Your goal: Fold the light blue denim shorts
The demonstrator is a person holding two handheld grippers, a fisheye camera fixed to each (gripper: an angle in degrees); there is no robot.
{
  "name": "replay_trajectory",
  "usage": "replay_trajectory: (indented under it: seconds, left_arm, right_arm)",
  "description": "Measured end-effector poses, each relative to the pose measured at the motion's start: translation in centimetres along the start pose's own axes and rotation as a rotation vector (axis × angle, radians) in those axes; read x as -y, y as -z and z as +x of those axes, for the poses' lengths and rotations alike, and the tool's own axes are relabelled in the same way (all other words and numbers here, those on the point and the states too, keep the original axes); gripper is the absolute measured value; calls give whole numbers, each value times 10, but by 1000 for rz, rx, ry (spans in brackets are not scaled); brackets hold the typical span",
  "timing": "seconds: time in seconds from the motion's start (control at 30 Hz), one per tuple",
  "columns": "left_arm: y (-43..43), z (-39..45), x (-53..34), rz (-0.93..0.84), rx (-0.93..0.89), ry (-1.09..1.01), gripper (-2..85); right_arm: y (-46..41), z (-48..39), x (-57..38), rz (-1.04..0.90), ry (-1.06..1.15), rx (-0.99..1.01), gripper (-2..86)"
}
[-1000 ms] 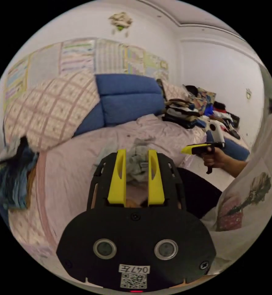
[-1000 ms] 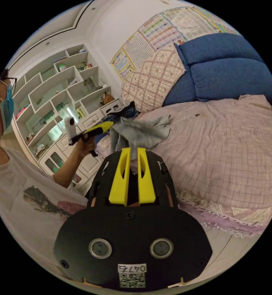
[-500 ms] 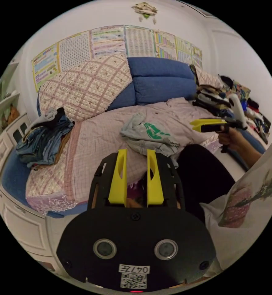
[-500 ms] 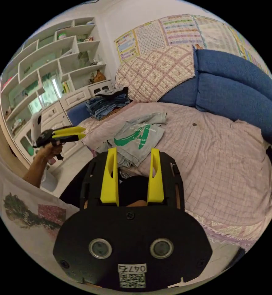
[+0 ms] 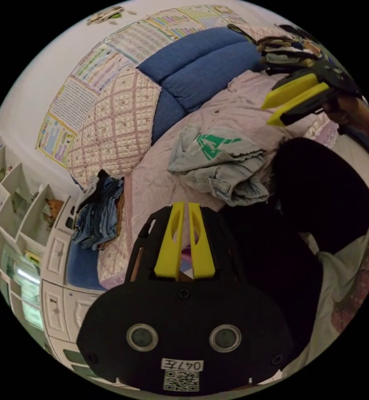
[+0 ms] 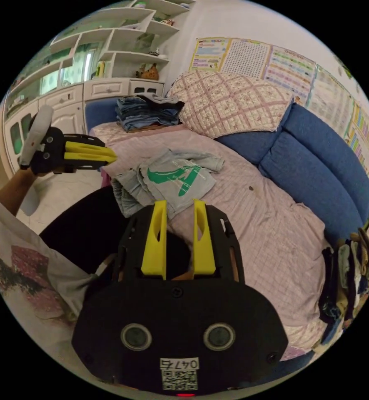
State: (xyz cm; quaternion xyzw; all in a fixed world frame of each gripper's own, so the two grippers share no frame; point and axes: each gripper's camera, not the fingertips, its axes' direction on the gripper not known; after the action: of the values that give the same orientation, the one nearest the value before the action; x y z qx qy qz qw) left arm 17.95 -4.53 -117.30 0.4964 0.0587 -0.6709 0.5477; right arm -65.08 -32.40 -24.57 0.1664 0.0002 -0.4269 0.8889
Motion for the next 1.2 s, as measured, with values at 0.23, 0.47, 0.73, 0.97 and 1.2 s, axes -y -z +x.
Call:
replay_trajectory:
  seconds: [0.23,0.47,0.73,0.97,1.2]
  left_arm:
    - [-6,16,-91,16,-51,-1,-8]
    - [-5,34,-168,22,-121,-8,-5]
    - [39,18,-212,109,-182,50,25]
    - [87,-7,-220,160,-229,75,44]
    - [133,-16,-187,208,-256,62,54]
  right_arm:
    - [-8,-2,35,-30,71,-105,11]
    - [-35,18,75,-110,120,67,62]
    - [-75,-3,112,-60,396,168,61]
    - [-126,13,147,-111,599,369,6]
    - [-156,155,249,-43,201,30,7]
